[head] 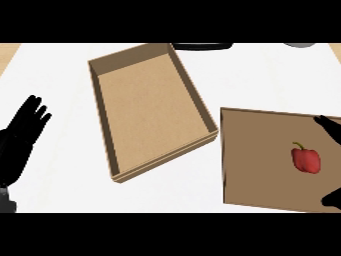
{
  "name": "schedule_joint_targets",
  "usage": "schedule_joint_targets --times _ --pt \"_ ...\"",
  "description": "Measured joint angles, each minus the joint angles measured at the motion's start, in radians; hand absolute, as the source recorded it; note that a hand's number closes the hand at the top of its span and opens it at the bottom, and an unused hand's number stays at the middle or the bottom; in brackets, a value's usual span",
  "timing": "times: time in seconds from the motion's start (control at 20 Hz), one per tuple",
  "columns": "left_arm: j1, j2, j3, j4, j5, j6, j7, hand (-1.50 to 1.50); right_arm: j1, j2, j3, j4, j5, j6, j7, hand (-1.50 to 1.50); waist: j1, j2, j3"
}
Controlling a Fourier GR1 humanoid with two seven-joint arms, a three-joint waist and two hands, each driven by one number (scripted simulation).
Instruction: Pick the bell pepper from the tray and place it in the cardboard box
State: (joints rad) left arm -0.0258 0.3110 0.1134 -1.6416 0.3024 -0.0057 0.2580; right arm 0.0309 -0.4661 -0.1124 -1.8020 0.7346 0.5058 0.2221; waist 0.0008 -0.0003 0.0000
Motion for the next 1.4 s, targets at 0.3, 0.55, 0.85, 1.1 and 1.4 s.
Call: schedule_joint_targets --times 0.3,0.55,0.85,1.1,1.4 --pt "0.004 -0.02 0.024 0.0 -0.016 -0.029 -0.002 0.0 0.015 0.032 0.006 0.003 0.063 0.004 -0.004 -1.5 -0.001 0.0 0.0" --pt "0.009 -0.046 0.026 -0.014 -0.049 -0.028 0.003 0.0 -0.005 0.053 0.016 0.053 0.104 0.004 -0.023 -1.5 0.0 0.0 0.0" --pt "0.0 -0.05 0.048 -0.031 -0.051 -0.051 0.029 0.0 -0.024 0.074 0.021 0.096 0.147 0.007 -0.032 -1.5 0.0 0.0 0.0" --pt "0.009 -0.065 0.062 -0.026 -0.06 -0.071 0.021 0.0 -0.033 0.072 0.005 0.17 0.178 -0.024 -0.085 -1.5 0.0 0.0 0.0" --pt "0.005 -0.085 0.066 -0.039 -0.08 -0.07 0.034 0.0 -0.061 0.102 0.01 0.218 0.211 -0.047 -0.086 1.5 0.0 0.0 0.0"
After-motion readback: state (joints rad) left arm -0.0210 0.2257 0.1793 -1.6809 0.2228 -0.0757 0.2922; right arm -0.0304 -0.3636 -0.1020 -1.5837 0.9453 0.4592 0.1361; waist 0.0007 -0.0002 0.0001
